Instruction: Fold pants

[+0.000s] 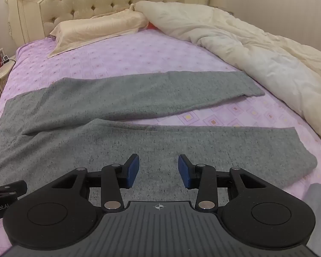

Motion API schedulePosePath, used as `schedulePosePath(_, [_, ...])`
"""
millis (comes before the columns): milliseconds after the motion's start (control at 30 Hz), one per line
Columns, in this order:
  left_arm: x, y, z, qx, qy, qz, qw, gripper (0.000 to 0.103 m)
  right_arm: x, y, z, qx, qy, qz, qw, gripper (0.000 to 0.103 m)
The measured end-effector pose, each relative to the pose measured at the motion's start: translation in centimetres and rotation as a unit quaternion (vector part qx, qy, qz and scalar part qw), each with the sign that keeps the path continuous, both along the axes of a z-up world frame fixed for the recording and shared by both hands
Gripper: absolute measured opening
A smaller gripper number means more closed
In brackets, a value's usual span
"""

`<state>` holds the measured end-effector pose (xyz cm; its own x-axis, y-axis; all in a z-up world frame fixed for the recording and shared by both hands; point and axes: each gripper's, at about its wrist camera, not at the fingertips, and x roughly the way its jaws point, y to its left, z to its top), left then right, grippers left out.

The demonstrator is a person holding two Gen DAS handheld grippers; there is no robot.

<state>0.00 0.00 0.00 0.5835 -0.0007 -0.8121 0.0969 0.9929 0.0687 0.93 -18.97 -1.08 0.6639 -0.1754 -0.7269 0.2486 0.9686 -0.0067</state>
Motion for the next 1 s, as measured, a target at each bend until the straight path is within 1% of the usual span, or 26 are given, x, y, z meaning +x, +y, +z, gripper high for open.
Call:
schedulePosePath(200, [-0.2, -0.18, 0.12, 0.001, -0.003, 0.001, 1.0, 0.076, 0.07, 0.02, -0.04, -0.001, 0.003, 0.0, 1.0, 0.039])
schedulePosePath(267, [-0.33, -0.39, -0.46, 0.001, -0.003, 0.001, 1.0, 0.076, 0.11, 0.02, 0.16, -0.002, 0.002, 0.0, 1.0, 0.039])
schedulePosePath(400, [-0.08, 0.11, -0.31, -0.007, 0.002, -0.002, 1.0, 0.076, -0.1, -0.14, 0.14, -0.002, 0.002, 0.0, 1.0, 0.039])
schedulePosePath(1000, [0.0, 0.02, -0.37, -0.007, 0.004, -0.007, 0.9999, 0.076, 0.21, 0.18, -0.1, -0.003, 0.007, -0.001, 1.0, 0.039])
